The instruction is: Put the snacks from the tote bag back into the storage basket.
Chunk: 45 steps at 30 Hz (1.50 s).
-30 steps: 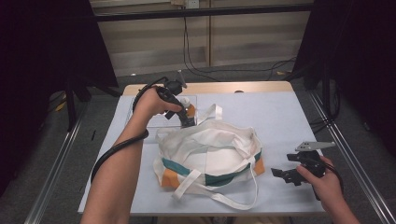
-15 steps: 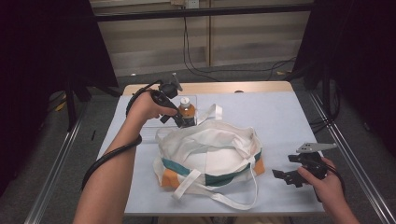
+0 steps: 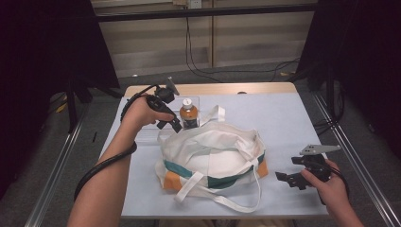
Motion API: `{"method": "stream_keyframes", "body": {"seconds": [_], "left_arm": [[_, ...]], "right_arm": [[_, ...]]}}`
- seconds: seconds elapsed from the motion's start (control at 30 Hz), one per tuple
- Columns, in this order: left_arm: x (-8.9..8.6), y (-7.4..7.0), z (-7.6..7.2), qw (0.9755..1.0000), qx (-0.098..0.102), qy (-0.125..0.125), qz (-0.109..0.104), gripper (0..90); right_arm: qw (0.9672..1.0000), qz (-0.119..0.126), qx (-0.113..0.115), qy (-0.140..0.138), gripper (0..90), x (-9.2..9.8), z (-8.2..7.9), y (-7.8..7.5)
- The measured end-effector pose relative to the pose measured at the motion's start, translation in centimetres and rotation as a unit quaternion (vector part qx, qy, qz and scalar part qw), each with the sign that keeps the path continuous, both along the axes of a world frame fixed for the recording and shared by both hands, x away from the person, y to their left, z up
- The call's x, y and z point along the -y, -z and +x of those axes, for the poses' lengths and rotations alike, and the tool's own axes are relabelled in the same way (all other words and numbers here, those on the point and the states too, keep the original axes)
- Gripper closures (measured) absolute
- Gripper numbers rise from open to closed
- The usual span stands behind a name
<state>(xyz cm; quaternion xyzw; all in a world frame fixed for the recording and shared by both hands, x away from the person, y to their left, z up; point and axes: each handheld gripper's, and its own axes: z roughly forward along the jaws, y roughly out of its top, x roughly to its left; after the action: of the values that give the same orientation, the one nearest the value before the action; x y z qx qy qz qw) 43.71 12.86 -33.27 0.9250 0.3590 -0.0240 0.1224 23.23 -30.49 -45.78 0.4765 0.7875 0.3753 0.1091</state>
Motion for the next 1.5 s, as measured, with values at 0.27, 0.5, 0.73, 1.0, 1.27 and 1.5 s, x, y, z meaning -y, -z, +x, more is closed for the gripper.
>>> {"method": "stream_keyframes", "body": {"seconds": [0.27, 0.5, 0.73, 1.0, 1.27, 1.5], "left_arm": [[-0.7, 0.1, -0.7, 0.9999, -0.001, -0.012, -0.007, 8.7], [-1.4, 0.4, -1.2, 0.9999, -0.007, -0.013, -0.010, 8.8], [-2.2, 0.4, -1.7, 0.9997, -0.004, -0.022, -0.013, 8.8], [-3.3, 0.5, -2.4, 0.9996, -0.006, -0.025, -0.014, 8.8], [-4.2, 1.1, -3.2, 0.9992, -0.009, -0.035, -0.018, 8.8], [-4.9, 1.5, -3.8, 0.9992, -0.004, -0.036, -0.020, 8.7]], "right_arm": [[1.0000, 0.000, 0.002, -0.003, 5.4, 0.0, 0.1, 0.0], [1.0000, 0.000, 0.003, -0.005, 5.4, -0.1, 0.1, 0.0], [1.0000, -0.001, 0.003, -0.006, 5.4, -0.2, 0.2, 0.0], [1.0000, -0.002, 0.002, -0.006, 5.4, -0.2, 0.2, -0.1], [1.0000, -0.003, -0.002, -0.007, 5.4, -0.3, 0.1, -0.2], [1.0000, -0.004, 0.000, -0.007, 5.4, -0.4, 0.2, -0.2]]}}
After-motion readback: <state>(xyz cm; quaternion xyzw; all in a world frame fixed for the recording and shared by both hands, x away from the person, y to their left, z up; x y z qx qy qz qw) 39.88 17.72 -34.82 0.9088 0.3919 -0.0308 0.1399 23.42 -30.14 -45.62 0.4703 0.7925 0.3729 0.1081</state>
